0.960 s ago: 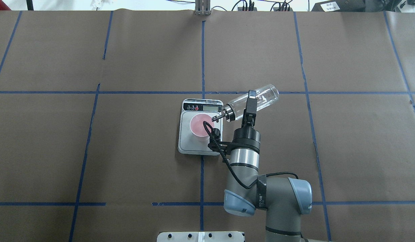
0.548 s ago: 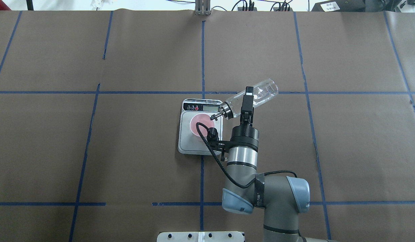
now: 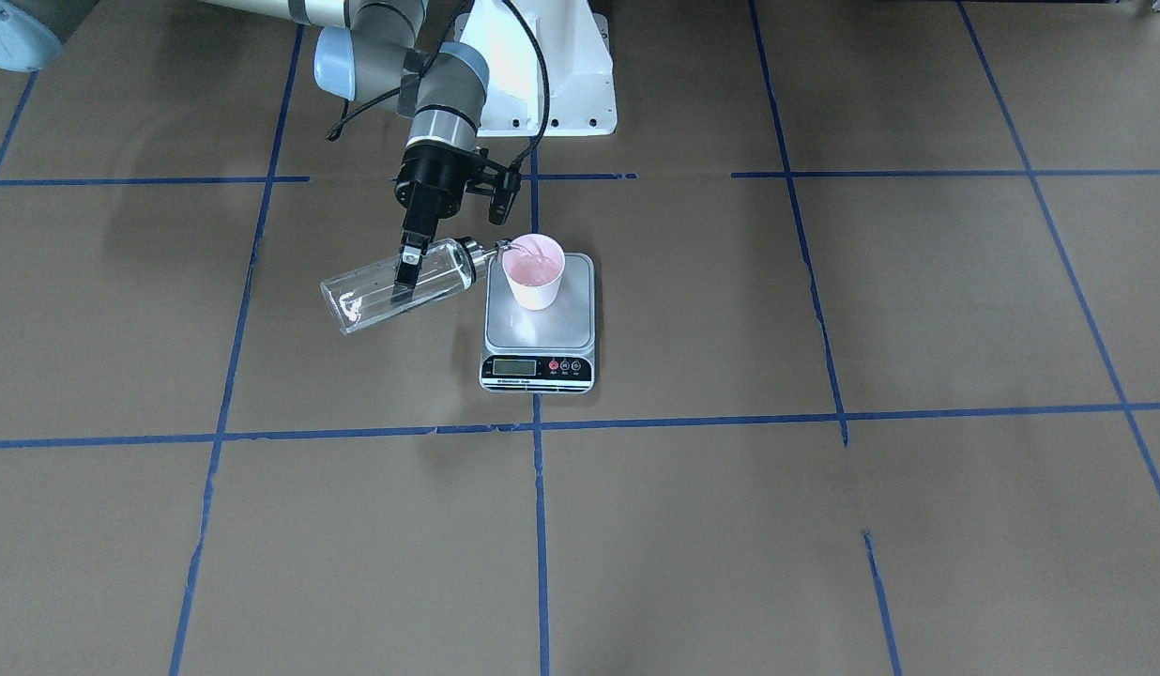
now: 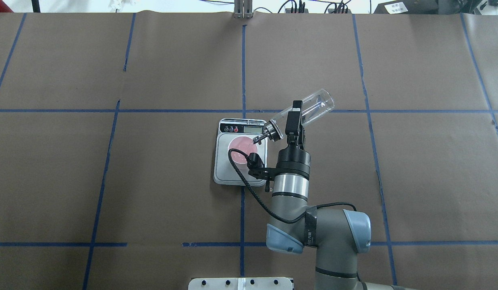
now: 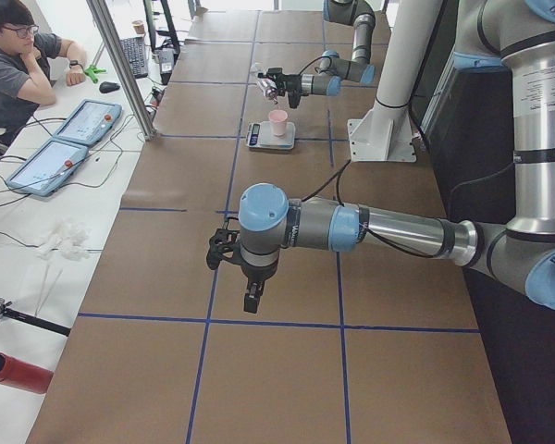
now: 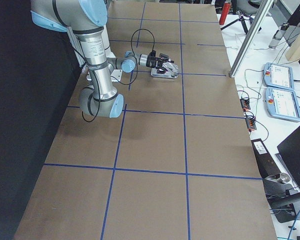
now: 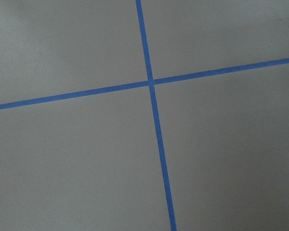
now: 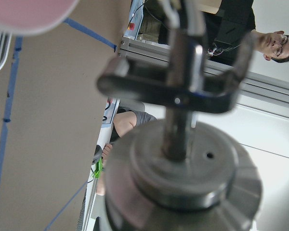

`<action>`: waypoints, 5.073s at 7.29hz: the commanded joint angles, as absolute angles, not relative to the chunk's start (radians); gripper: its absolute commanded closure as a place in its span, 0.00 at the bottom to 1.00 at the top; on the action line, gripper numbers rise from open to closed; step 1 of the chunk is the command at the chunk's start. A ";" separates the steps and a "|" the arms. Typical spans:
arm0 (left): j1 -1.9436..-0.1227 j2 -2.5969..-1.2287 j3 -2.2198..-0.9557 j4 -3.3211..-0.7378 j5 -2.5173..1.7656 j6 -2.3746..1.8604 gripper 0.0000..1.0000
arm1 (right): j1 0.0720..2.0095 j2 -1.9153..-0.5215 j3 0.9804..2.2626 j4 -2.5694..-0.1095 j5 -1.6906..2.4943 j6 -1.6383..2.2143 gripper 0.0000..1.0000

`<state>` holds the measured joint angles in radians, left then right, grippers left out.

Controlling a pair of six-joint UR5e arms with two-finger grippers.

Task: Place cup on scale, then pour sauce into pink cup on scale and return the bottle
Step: 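Hold the bottle tipped over the pink cup to pour sauce, then tilt the bottle upright and carry it back to its spot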

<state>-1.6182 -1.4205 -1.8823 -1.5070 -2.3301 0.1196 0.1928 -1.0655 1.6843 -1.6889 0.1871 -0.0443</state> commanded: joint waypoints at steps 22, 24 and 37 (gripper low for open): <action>-1.618 -1.420 -1.884 -1.508 -2.330 0.120 0.00 | 0.195 -1.065 1.680 -1.678 0.163 -0.080 1.00; -1.617 -1.420 -1.884 -1.508 -2.330 0.120 0.00 | 0.195 -1.063 1.678 -1.669 0.166 -0.072 1.00; -1.617 -1.420 -1.890 -1.511 -2.332 0.120 0.00 | 0.245 -1.250 1.764 -0.908 0.685 0.920 1.00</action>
<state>-1.6170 -1.4205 -1.8898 -1.5107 -2.3316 0.1196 0.2319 -1.2027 1.7350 -0.9132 0.6326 0.8321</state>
